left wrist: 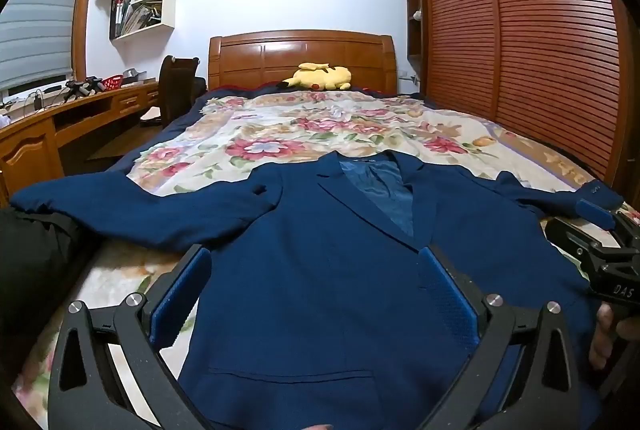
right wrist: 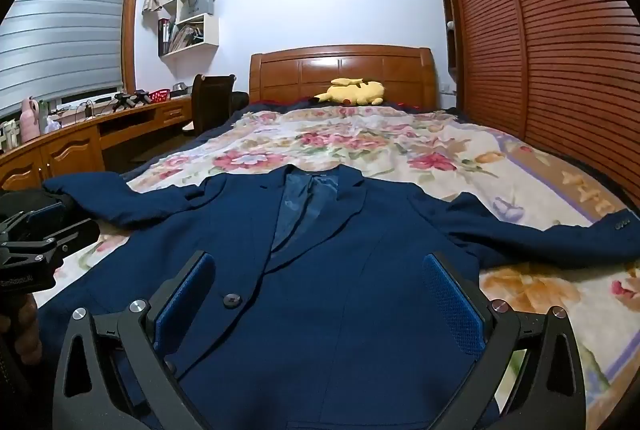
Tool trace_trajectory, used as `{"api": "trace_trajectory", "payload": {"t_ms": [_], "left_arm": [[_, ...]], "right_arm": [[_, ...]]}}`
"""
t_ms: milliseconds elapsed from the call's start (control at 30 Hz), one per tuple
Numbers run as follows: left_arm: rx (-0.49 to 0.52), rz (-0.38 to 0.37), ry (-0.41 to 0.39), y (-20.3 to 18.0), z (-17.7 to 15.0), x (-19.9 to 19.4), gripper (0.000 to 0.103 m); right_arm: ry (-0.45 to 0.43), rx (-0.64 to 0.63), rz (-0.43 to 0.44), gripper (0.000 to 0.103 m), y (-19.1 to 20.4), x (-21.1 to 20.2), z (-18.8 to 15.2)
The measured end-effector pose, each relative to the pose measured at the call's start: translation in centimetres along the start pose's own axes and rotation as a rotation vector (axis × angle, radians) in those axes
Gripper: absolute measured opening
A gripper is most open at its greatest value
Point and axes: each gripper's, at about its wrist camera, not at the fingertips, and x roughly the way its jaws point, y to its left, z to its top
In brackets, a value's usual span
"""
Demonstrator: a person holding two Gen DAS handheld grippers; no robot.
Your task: Fold large clothes
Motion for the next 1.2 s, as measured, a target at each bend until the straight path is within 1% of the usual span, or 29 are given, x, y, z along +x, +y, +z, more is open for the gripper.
{"api": "trace_trajectory", "payload": {"t_ms": [267, 300, 1200], "left_arm": [[0.011, 0.001, 0.006, -0.5, 0.12, 0.17, 0.103], [-0.008, -0.008, -0.002, 0.05, 0.0, -0.01, 0.103], [0.007, 0.003, -0.008, 0.43, 0.08, -0.22, 0.103]], "right_arm": [[-0.001, -0.007, 0.0, 0.103, 0.02, -0.01, -0.03], [-0.001, -0.007, -0.001, 0.103, 0.01, -0.01, -0.03], [-0.002, -0.002, 0.001, 0.103, 0.04, -0.11, -0.07]]}}
